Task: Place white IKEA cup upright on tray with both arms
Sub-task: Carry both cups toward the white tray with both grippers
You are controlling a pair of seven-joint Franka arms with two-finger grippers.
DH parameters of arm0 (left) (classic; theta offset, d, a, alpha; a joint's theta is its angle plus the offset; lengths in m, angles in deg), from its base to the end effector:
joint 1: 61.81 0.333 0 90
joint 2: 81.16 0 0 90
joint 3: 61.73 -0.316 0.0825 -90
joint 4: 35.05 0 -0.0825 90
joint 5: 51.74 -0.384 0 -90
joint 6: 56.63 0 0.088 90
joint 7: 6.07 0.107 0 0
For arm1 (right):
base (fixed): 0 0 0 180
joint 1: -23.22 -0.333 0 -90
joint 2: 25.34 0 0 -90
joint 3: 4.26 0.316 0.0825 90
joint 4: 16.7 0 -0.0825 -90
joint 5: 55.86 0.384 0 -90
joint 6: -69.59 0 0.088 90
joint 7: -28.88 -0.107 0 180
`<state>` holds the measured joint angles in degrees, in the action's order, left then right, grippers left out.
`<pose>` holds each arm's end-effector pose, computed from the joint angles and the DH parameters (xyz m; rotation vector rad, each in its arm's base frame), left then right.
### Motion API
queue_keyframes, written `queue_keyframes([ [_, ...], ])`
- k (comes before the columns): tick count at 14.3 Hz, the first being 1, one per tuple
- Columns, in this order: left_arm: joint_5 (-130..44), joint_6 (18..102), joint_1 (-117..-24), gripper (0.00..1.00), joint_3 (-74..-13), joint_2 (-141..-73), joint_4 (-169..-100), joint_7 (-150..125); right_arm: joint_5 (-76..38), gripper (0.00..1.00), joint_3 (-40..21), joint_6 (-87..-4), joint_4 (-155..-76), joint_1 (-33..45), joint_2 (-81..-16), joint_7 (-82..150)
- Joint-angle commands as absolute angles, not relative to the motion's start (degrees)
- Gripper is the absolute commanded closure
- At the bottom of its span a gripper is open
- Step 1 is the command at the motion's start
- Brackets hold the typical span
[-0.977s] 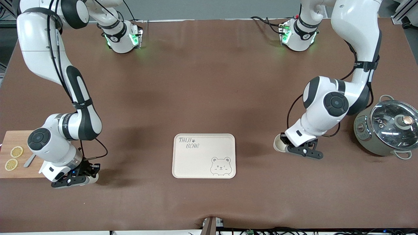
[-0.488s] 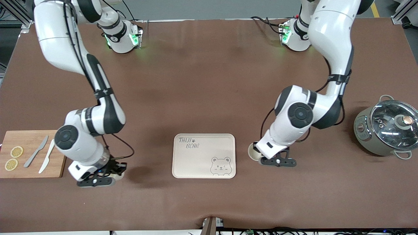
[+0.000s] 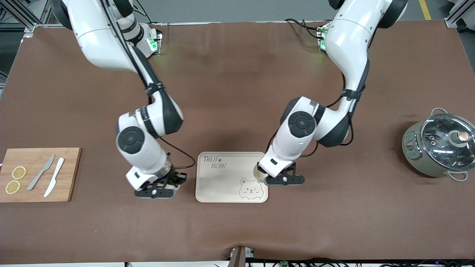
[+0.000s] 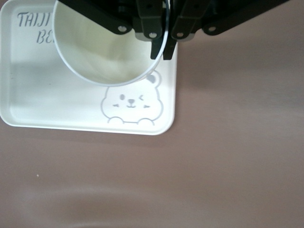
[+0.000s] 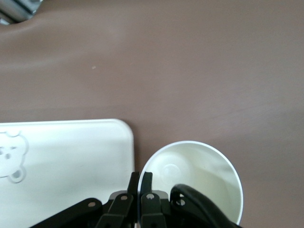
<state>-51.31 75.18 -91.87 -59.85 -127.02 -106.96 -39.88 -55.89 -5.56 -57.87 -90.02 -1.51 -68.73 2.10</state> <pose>0.6603 -0.4035 0.3057 2.9703 0.0740 0.2847 0.6988 0.3077 0.3185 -3.0630 0.0774 -0.2713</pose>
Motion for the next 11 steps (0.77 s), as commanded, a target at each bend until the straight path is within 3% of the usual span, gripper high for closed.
queue_keyframes([
  [1,-51.3,78.6,-93.1,1.00,-60.1,-130.6,-104.7,-41.7,-56.9,1.00,-6.4,-57.4,-83.9,-4.5,-73.8,-3.2],
  [5,-51.3,84.3,-94.6,1.00,-60.1,-133.6,-104.7,-44.1,-58.2,1.00,-8.1,-57.8,-76.8,-9.1,-80.7,-8.7],
  [11,-51.4,87.3,-95.4,1.00,-60.2,-136.0,-104.8,-45.2,-58.2,1.00,-10.2,-59.3,-76.1,-12.5,-83.3,-11.3],
])
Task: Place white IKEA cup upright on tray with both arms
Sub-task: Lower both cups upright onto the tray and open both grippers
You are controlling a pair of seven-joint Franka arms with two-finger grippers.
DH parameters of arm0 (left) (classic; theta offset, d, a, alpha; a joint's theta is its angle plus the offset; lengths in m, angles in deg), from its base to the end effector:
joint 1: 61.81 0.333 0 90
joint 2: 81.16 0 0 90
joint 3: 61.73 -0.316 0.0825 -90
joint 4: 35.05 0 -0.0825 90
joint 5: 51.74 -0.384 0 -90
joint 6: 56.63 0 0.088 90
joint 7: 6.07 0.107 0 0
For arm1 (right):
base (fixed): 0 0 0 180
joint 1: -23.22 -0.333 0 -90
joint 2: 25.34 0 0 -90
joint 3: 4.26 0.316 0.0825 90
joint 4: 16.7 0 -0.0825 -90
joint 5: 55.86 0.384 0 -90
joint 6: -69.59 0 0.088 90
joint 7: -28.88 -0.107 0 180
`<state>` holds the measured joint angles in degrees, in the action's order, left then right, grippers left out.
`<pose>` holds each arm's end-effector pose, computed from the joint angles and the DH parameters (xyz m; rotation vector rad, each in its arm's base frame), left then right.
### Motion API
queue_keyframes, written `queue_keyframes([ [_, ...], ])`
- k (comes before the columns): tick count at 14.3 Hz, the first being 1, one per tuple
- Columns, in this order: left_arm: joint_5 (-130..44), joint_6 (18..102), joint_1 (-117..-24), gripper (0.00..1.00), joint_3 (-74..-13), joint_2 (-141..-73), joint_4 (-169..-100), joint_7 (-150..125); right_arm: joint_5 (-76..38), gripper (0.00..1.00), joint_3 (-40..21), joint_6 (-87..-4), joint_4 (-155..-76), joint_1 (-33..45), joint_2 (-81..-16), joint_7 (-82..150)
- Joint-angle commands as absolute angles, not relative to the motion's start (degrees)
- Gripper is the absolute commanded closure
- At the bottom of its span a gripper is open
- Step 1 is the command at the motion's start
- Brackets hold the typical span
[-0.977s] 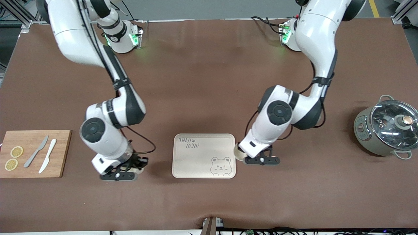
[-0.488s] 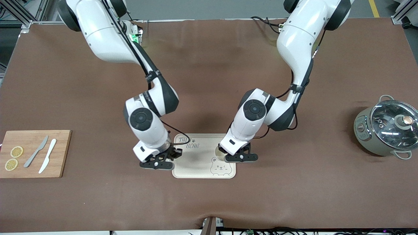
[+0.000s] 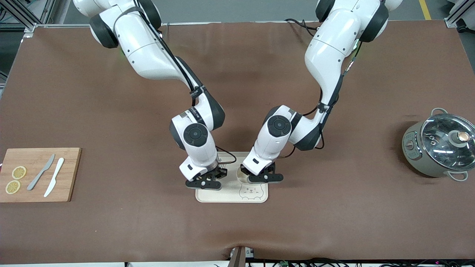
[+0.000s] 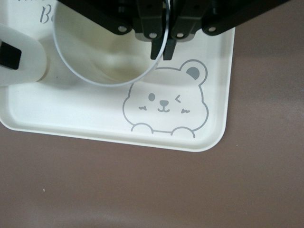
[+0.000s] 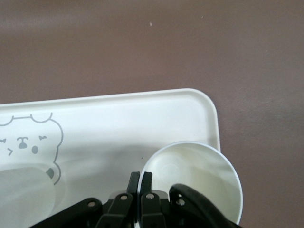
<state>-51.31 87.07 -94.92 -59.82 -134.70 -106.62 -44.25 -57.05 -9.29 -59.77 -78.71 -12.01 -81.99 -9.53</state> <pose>0.6451 -0.4425 0.2279 2.9006 0.1137 0.3559 0.6726 0.4190 0.2389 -3.0870 0.1317 -0.3188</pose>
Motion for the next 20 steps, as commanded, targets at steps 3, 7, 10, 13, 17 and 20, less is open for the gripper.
queue_keyframes([
  [3,-51.5,87.2,-95.5,1.00,-60.3,-136.3,-105.2,-45.2,-58.3,0.65,-10.2,-59.3,-76.2,-12.6,-83.3,-11.3],
  [7,-52.2,87.0,-95.8,1.00,-60.7,-136.3,-105.5,-45.0,-58.2,0.22,-10.3,-59.3,-76.2,-12.5,-83.1,-11.2],
  [10,-52.1,86.8,-95.7,0.43,-60.7,-135.9,-105.8,-45.0,-58.2,0.14,-10.3,-59.1,-76.2,-11.9,-82.0,-11.0],
  [13,-52.1,86.8,-95.8,0.00,-60.9,-135.7,-105.8,-45.0,-57.9,0.14,-10.2,-57.7,-76.1,-11.1,-80.5,-10.8],
  [17,-51.8,81.0,-94.2,0.00,-60.9,-132.4,-105.5,-44.7,-57.0,0.00,-9.2,-54.9,-76.1,-7.4,-77.3,-10.6],
  [20,-52.0,71.2,-88.9,0.00,-60.3,-127.9,-105.2,-39.3,-56.0,0.00,-9.2,-53.1,-76.0,-4.7,-75.4,-10.0],
])
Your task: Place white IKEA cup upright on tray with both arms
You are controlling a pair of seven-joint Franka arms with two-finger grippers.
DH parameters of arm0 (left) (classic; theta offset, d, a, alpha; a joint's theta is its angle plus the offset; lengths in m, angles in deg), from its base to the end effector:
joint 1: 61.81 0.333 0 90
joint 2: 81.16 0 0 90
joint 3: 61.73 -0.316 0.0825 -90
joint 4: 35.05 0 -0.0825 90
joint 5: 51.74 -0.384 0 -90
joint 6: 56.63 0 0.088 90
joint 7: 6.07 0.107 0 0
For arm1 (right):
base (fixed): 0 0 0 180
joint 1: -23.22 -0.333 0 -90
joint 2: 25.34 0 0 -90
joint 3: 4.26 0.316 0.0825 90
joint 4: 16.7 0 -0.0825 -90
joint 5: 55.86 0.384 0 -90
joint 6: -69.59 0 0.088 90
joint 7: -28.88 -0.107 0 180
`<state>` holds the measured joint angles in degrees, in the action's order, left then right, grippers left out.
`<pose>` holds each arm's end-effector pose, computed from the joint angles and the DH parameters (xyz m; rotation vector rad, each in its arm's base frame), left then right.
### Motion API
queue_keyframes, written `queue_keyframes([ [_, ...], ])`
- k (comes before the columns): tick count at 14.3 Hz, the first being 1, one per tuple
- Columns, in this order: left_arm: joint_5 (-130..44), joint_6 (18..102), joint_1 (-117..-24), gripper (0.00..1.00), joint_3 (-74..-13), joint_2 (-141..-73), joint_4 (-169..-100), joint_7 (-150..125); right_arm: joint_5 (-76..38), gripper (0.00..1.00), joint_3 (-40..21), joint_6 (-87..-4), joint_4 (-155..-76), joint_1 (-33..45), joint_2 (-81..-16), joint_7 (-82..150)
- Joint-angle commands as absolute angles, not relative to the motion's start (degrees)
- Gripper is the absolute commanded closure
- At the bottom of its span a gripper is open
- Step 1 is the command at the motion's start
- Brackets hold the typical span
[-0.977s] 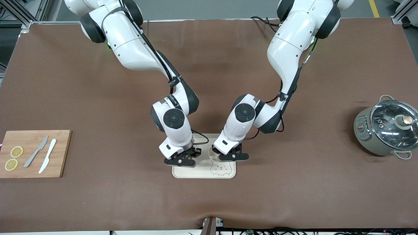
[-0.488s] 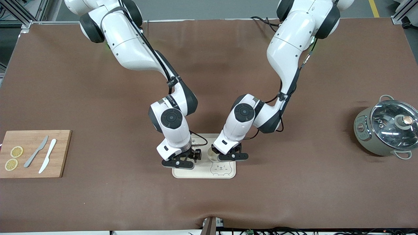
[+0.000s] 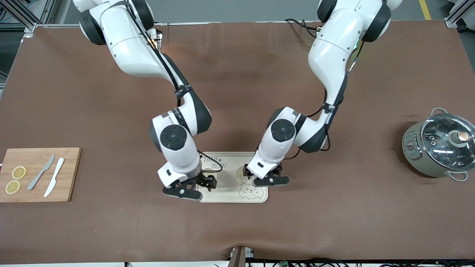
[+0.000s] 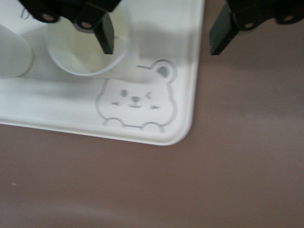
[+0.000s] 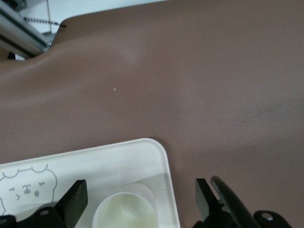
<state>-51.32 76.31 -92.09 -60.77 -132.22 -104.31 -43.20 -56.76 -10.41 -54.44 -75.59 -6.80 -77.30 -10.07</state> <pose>0.6689 -0.4013 0.2597 2.9868 0.1717 0.2584 0.7166 0.3512 0.3214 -3.0591 0.3147 -0.3844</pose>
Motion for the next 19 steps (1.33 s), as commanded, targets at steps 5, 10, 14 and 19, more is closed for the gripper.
queue_keyframes([
  [5,-51.3,67.7,-80.4,0.00,-60.4,-121.2,-105.9,-20.5,-54.4,0.00,-9.2,-45.7,-76.1,2.8,-71.3,2.5],
  [10,-51.5,66.8,-72.7,0.00,-60.2,-120.3,-108.0,-14.5,-52.6,0.00,-9.4,-40.6,-76.7,10.4,-65.6,8.2],
  [14,-51.2,57.6,-68.2,0.00,-59.7,-109.8,-112.4,-8.0,-51.7,0.00,-9.4,-36.7,-82.2,16.2,-58.6,16.7],
  [19,-50.9,42.8,-66.1,0.00,-59.7,-99.3,-112.4,-6.1,-49.8,0.00,-9.4,-36.8,-92.3,20.8,-48.1,22.1],
])
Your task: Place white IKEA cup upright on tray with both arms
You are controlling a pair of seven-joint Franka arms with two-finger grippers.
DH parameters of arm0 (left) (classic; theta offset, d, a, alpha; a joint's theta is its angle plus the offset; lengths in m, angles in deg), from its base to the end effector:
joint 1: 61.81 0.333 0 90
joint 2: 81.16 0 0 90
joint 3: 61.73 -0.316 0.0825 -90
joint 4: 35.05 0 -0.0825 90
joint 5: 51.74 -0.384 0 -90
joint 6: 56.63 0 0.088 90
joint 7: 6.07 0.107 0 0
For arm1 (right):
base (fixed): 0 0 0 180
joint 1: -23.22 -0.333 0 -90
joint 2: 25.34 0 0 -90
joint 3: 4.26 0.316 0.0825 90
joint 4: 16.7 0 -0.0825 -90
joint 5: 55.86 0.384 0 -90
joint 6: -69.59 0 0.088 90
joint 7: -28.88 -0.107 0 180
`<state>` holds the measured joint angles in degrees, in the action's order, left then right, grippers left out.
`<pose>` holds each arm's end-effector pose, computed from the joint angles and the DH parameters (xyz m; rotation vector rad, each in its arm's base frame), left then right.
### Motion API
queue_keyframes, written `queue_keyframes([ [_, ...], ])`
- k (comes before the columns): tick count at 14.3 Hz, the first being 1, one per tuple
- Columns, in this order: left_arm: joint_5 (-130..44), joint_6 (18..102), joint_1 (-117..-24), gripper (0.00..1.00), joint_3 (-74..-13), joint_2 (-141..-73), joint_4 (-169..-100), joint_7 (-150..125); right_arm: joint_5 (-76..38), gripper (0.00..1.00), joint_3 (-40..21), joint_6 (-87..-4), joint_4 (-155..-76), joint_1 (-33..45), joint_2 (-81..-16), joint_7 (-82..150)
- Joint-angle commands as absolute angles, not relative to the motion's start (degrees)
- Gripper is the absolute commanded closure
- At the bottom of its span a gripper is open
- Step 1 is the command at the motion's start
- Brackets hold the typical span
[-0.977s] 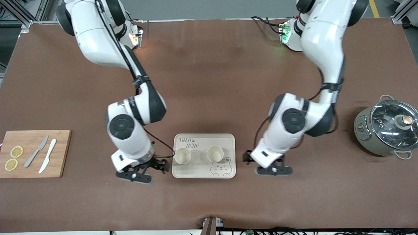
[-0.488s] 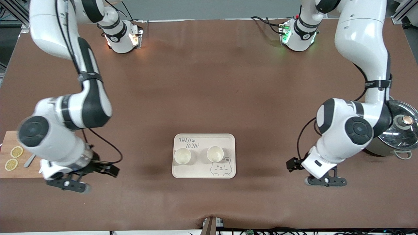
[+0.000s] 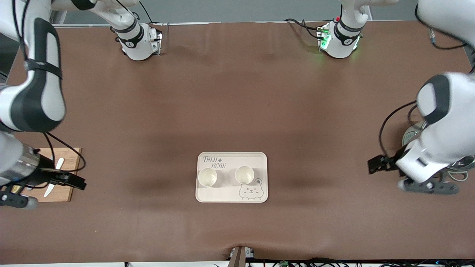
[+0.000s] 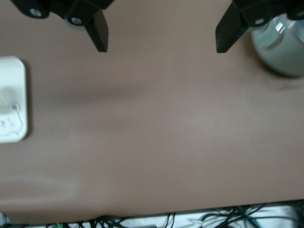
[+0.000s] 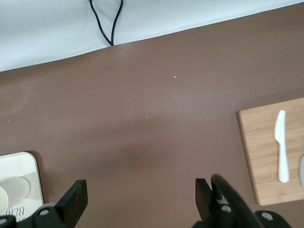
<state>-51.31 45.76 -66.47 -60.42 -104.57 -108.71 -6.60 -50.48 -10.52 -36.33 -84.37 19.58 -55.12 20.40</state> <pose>0.6865 -0.0694 0.5265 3.1134 -0.1423 0.1433 0.7226 -0.0059 0.5070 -3.0719 0.2993 -0.2292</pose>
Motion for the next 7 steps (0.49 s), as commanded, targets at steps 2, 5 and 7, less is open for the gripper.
queue_keyframes([
  [2,-49.5,38.8,-65.5,0.00,-59.7,-95.4,-112.4,-5.9,-49.8,0.00,-9.5,-36.9,-97.5,21.2,-43.0,23.4],
  [5,-49.9,32.6,-64.3,0.00,-59.8,-91.3,-112.5,-1.9,-50.5,0.00,-9.8,-36.7,-103.2,21.1,-36.0,24.1],
  [7,-50.1,31.4,-64.1,0.00,-59.8,-90.2,-112.5,0.4,-50.9,0.00,-9.9,-36.3,-107.5,21.0,-31.3,24.1],
])
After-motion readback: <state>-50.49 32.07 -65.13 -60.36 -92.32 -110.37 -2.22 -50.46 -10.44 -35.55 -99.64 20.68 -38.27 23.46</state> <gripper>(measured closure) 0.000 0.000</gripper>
